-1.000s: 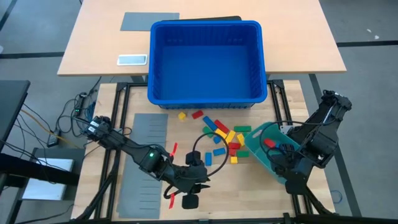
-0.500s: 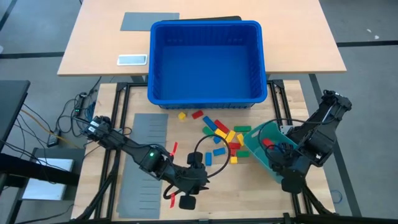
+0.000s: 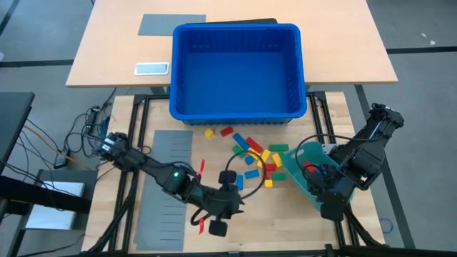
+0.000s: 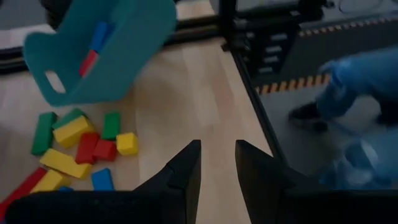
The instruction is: Sort Items/Unsort Items
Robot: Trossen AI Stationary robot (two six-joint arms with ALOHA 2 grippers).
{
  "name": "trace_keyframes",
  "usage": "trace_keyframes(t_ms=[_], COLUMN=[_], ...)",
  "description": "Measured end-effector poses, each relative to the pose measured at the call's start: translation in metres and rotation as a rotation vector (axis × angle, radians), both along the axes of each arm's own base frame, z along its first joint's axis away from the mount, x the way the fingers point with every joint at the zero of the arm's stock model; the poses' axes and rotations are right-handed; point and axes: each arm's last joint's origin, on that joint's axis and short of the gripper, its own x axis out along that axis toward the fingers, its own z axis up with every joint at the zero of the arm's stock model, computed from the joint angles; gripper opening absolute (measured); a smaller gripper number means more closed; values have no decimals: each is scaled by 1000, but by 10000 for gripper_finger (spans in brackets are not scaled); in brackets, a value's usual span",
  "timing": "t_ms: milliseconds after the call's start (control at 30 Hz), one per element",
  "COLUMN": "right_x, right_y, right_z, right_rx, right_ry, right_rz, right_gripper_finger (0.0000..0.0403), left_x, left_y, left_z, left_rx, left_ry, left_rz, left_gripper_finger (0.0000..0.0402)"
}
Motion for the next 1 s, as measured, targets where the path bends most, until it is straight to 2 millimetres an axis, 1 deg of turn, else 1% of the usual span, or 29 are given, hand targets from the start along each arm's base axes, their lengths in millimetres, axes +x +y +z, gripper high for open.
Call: trace_keyframes(t_ms=[133, 333, 467, 533, 667, 867, 1000], right_x=[1, 8, 18, 24, 36, 49, 53], right_y=[-1, -2, 6, 13, 26, 40, 42], right_z=[0, -1, -8, -13, -23, -39, -42], right_rx=[-35, -98, -122, -127, -144, -169, -185], right_ry=[-40, -130, -175, -183, -194, -181, -196], right_rz=[21, 35, 64, 88, 131, 173, 159], right_gripper_finger=[4, 4, 4, 4, 4, 4, 4], left_x=[10, 26, 37, 44, 61, 84, 94], left_y=[2, -4, -12, -17, -29, -47, -57], left_z=[7, 18, 20, 17, 1, -39, -64], left_rx=[-20, -53, -112, -151, -205, -283, -336], left_ry=[-108, -315, -438, -490, -569, -609, -606], left_rz=[-4, -52, -116, -154, -200, -203, -198], left_gripper_finger=[106, 106, 106, 106, 102, 89, 83])
